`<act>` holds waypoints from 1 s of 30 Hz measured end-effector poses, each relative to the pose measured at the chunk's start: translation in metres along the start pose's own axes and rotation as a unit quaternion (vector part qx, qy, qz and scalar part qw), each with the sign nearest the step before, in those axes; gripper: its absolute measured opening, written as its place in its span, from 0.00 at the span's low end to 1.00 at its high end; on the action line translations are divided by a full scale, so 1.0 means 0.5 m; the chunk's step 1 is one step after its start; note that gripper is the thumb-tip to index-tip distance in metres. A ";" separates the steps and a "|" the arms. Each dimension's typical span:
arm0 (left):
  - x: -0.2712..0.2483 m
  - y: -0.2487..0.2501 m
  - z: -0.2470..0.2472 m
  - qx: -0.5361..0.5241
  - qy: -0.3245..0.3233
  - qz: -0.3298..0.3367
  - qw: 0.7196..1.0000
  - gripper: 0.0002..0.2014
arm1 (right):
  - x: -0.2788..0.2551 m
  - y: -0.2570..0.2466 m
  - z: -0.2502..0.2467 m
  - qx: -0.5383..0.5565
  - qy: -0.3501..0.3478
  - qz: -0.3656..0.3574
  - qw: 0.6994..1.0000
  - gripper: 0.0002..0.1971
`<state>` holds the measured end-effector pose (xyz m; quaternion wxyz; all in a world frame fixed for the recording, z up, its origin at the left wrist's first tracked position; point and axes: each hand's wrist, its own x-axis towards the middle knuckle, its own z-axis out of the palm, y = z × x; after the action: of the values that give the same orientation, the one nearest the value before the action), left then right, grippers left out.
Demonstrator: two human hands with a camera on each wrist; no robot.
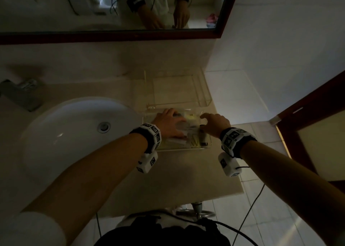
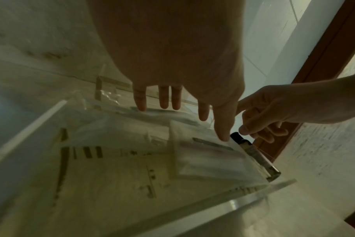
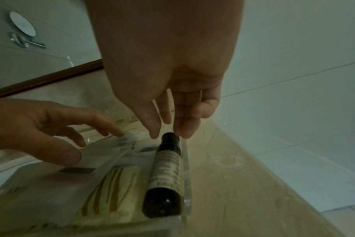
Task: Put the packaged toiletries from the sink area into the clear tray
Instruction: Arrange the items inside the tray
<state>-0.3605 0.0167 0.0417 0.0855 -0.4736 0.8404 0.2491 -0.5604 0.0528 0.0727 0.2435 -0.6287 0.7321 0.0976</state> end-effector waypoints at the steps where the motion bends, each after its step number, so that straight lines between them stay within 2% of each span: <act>1: -0.003 -0.001 -0.004 -0.007 0.008 -0.010 1.000 0.31 | 0.001 0.002 -0.004 0.004 0.005 0.004 1.000 0.24; 4: -0.017 -0.011 -0.018 -0.022 0.039 -0.047 0.998 0.27 | -0.001 0.006 -0.017 0.009 0.004 0.015 1.000 0.25; 7: -0.033 -0.028 -0.029 -0.020 0.057 -0.094 0.994 0.29 | -0.001 0.011 -0.017 0.008 -0.020 0.032 0.999 0.23; 10: -0.050 -0.045 -0.029 -0.030 0.069 -0.163 0.984 0.35 | 0.007 0.016 -0.008 0.044 -0.054 0.041 0.997 0.17; 12: -0.064 -0.050 -0.026 -0.050 0.074 -0.204 0.975 0.40 | 0.013 0.019 -0.002 0.081 -0.070 0.047 0.993 0.18; 17: -0.083 -0.067 -0.013 -0.122 0.033 -0.303 0.945 0.50 | 0.016 0.014 0.010 0.145 -0.095 0.058 0.983 0.18; 19: -0.088 -0.068 -0.009 -0.155 0.011 -0.312 0.937 0.52 | 0.020 0.013 0.018 0.153 -0.098 0.061 0.981 0.16; 24: -0.095 -0.056 0.001 -0.178 -0.024 -0.308 0.934 0.48 | 0.028 0.010 0.032 0.151 -0.100 0.067 0.981 0.15; 30: -0.092 -0.034 -0.011 -0.193 -0.007 -0.316 0.929 0.50 | 0.032 0.024 0.032 0.125 -0.072 0.068 0.987 0.16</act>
<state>-0.3211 0.0411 0.0583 0.0730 -0.7204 0.5823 0.3697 -0.5698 0.0481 0.0492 0.3654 -0.5331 0.7601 0.0670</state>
